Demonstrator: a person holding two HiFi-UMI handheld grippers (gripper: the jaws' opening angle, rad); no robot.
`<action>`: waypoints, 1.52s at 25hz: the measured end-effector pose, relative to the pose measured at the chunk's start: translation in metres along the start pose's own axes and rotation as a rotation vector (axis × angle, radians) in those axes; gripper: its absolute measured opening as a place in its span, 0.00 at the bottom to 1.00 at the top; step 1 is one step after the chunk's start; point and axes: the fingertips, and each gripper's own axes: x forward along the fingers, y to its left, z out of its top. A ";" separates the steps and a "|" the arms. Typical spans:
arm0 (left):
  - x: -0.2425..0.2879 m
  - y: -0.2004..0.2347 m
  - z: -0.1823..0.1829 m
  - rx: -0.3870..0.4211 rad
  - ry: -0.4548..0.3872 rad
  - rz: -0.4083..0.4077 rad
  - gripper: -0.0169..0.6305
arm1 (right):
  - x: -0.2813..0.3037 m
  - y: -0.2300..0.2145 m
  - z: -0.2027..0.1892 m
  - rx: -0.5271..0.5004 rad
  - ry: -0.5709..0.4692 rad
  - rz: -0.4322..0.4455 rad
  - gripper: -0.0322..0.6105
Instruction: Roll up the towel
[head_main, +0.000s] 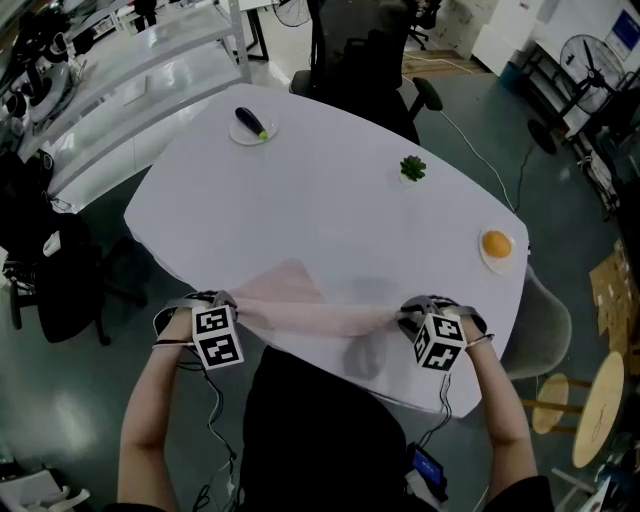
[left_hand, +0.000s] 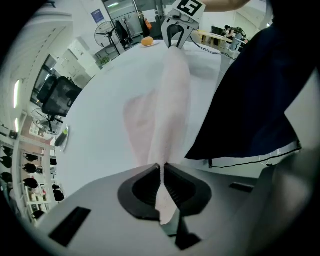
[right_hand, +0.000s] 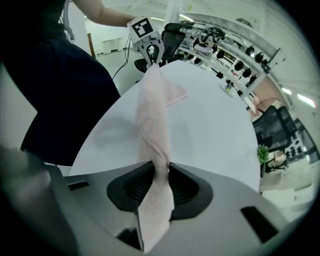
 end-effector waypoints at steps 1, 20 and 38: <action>0.002 0.006 0.001 0.000 0.002 0.000 0.08 | 0.002 -0.007 -0.001 0.014 0.003 0.006 0.22; 0.020 0.060 0.007 -0.106 -0.049 0.084 0.27 | 0.012 -0.067 -0.013 0.168 -0.001 -0.094 0.36; 0.016 -0.002 0.041 -0.026 -0.095 0.167 0.34 | 0.004 0.004 -0.007 0.021 0.024 -0.287 0.35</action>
